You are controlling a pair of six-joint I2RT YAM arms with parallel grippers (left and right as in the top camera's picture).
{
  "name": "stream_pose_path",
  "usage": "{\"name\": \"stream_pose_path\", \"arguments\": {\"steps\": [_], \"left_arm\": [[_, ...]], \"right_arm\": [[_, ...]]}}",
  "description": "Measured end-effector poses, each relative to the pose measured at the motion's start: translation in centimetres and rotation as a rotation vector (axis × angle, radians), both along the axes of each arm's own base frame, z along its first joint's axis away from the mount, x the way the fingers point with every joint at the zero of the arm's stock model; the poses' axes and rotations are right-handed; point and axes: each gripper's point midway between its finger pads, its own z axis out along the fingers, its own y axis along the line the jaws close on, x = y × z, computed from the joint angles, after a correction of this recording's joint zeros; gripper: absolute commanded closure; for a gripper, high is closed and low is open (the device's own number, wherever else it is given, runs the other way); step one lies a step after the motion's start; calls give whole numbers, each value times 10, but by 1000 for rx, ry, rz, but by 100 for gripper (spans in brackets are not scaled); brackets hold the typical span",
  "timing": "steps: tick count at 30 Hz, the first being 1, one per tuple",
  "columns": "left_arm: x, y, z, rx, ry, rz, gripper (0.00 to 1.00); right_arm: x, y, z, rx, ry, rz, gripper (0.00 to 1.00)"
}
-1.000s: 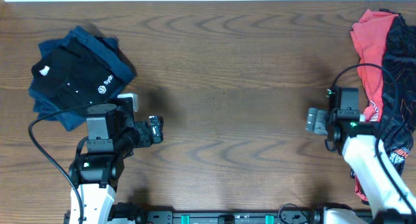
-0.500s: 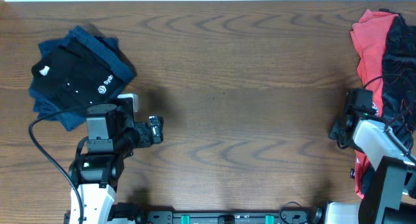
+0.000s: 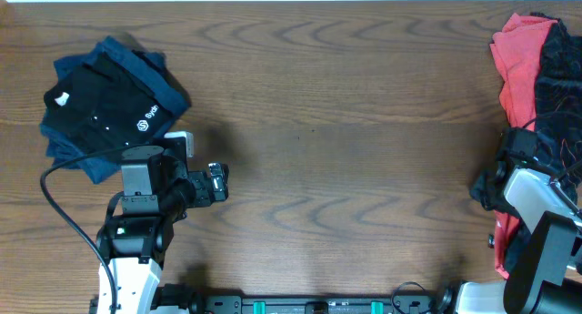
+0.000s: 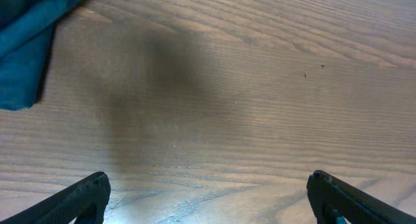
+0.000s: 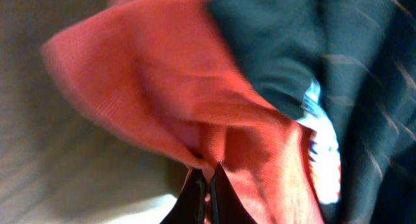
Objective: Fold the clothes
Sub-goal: 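Grasp the red and black garment pile with the right gripper, then drag the grasped garments leftward to the table center with the right gripper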
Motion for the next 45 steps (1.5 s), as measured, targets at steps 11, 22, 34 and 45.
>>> {"name": "stream_pose_path", "arguments": {"steps": [11, 22, 34, 45], "left_arm": [[0, 0, 0, 0, 0, 0, 2], [1, -2, 2, -14, -7, 0, 2], [26, -24, 39, -141, -176, -68, 2], [29, -26, 25, -162, -118, -62, 2]], "right_arm": [[61, 213, 51, 789, -412, 978, 99], [43, 300, 77, 919, -494, 1360, 99], [99, 364, 191, 869, -1063, 1590, 70], [134, 337, 122, 594, -778, 1112, 14]]}}
